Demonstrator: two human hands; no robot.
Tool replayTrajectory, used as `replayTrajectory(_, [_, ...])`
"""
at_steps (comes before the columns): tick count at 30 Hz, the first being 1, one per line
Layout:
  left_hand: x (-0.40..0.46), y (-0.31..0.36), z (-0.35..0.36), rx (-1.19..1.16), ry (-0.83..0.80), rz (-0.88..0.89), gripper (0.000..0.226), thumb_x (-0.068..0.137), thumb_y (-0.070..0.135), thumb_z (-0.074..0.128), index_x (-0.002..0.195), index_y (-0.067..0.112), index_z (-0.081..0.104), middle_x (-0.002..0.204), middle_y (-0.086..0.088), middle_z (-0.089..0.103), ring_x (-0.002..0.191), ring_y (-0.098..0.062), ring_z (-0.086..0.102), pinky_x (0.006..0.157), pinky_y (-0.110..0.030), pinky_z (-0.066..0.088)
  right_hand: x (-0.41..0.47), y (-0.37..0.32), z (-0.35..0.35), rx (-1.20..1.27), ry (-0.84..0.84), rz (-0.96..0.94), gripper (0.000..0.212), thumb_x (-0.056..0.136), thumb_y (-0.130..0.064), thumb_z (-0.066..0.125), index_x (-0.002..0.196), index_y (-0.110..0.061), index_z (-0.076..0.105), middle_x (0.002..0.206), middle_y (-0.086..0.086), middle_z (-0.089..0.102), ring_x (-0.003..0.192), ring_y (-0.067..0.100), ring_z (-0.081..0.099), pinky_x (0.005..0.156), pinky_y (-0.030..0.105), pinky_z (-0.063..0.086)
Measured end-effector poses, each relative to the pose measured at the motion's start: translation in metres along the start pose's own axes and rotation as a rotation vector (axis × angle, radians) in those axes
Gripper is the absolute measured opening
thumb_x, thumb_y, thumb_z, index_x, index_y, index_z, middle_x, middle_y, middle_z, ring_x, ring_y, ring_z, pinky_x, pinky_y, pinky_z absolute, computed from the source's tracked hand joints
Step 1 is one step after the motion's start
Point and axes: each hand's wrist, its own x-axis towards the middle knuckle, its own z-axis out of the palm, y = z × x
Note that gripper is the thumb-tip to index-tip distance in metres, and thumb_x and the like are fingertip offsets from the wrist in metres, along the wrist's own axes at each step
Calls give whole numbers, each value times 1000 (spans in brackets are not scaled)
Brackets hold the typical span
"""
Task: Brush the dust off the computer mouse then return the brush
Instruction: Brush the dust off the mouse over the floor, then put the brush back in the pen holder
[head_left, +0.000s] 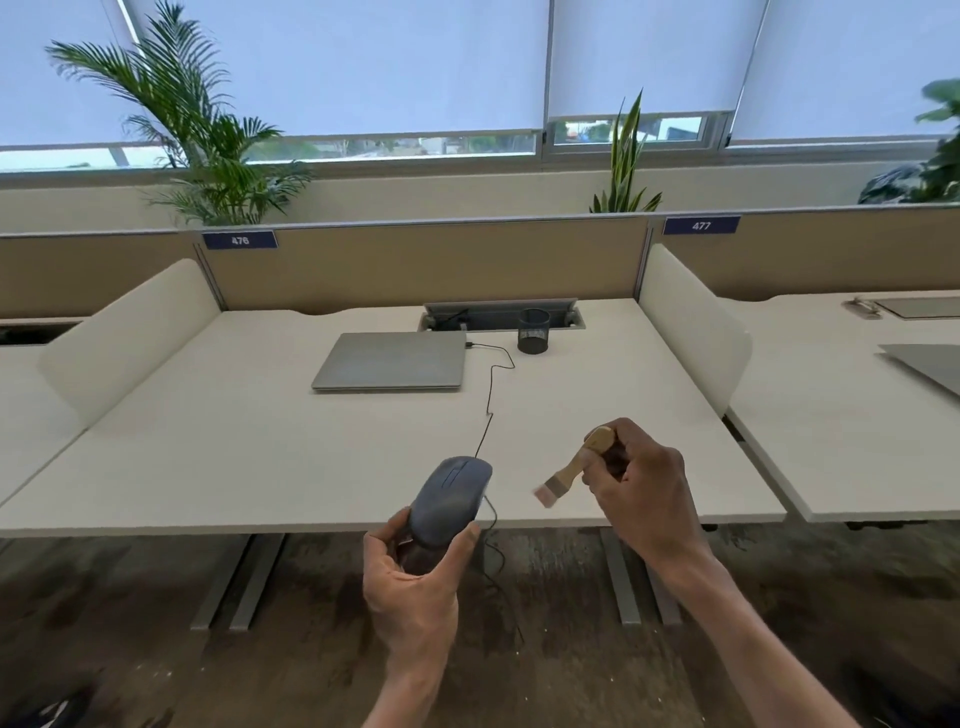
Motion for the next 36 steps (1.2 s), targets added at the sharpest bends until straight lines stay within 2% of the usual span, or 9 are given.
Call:
replayTrajectory(3, [18, 2, 8, 13, -23, 25, 73, 54, 34, 88, 117, 19, 54, 111, -4, 63, 91, 15, 64, 64, -2, 51, 13, -3, 4, -10, 26, -1, 6, 94, -13, 69, 95, -15, 63, 77, -3, 71, 68, 13, 72, 62, 22, 58])
replayTrajectory(8, [42, 2, 17, 35, -29, 60, 76, 55, 43, 86, 120, 21, 52, 118, -6, 63, 109, -18, 62, 77, -8, 50, 29, -3, 5, -26, 82, 9, 6, 93, -13, 69, 95, -17, 64, 78, -3, 73, 69, 13, 73, 65, 27, 61])
replayTrajectory(10, [51, -1, 23, 30, -36, 58, 78, 55, 46, 85, 121, 20, 52, 118, -4, 62, 112, -22, 60, 81, -15, 49, 34, -2, 5, -37, 94, 8, 6, 93, -13, 69, 95, -17, 65, 79, -3, 73, 69, 13, 74, 65, 25, 61])
replayTrajectory(17, [76, -10, 61, 30, -32, 84, 72, 57, 44, 86, 117, 22, 54, 116, -2, 63, 111, -23, 61, 91, -21, 49, 66, 15, 1, -8, 120, 21, 5, 93, -10, 67, 93, -15, 64, 77, 2, 73, 70, 25, 73, 66, 48, 61])
replayTrajectory(21, [89, -23, 92, 42, -12, 89, 68, 61, 32, 91, 117, 20, 55, 115, -2, 64, 109, -22, 61, 85, -4, 46, 96, 35, 2, 3, 116, -13, 8, 93, -7, 67, 93, -14, 64, 82, 0, 73, 75, 20, 74, 69, 45, 63])
replayTrajectory(23, [96, -32, 109, 57, 2, 93, 66, 63, 26, 93, 117, 21, 55, 115, -1, 64, 109, -22, 61, 85, -8, 46, 115, 49, 5, 4, 103, -34, 8, 92, -5, 68, 93, -13, 66, 83, -1, 73, 76, 16, 73, 69, 40, 63])
replayTrajectory(27, [111, -49, 147, 67, 78, 81, 61, 62, 27, 95, 106, 37, 54, 111, 10, 65, 106, -19, 62, 83, -16, 46, 166, 81, 14, -6, 84, -82, 10, 88, -2, 72, 88, -11, 68, 85, -6, 72, 78, 6, 67, 64, 9, 49])
replayTrajectory(32, [134, -62, 196, 44, 172, 53, 60, 54, 50, 88, 104, 45, 54, 109, 15, 64, 104, -11, 62, 84, -22, 51, 244, 121, 29, -23, 73, -182, 8, 86, 1, 74, 90, -6, 71, 91, 6, 71, 77, 18, 64, 67, 28, 54])
replayTrajectory(36, [150, -74, 231, 45, 225, 55, 59, 55, 41, 93, 102, 49, 58, 107, 15, 68, 100, -11, 67, 87, -27, 54, 302, 154, 44, 3, 65, -224, 7, 86, 0, 73, 90, -6, 72, 90, 7, 73, 75, 18, 64, 71, 29, 56])
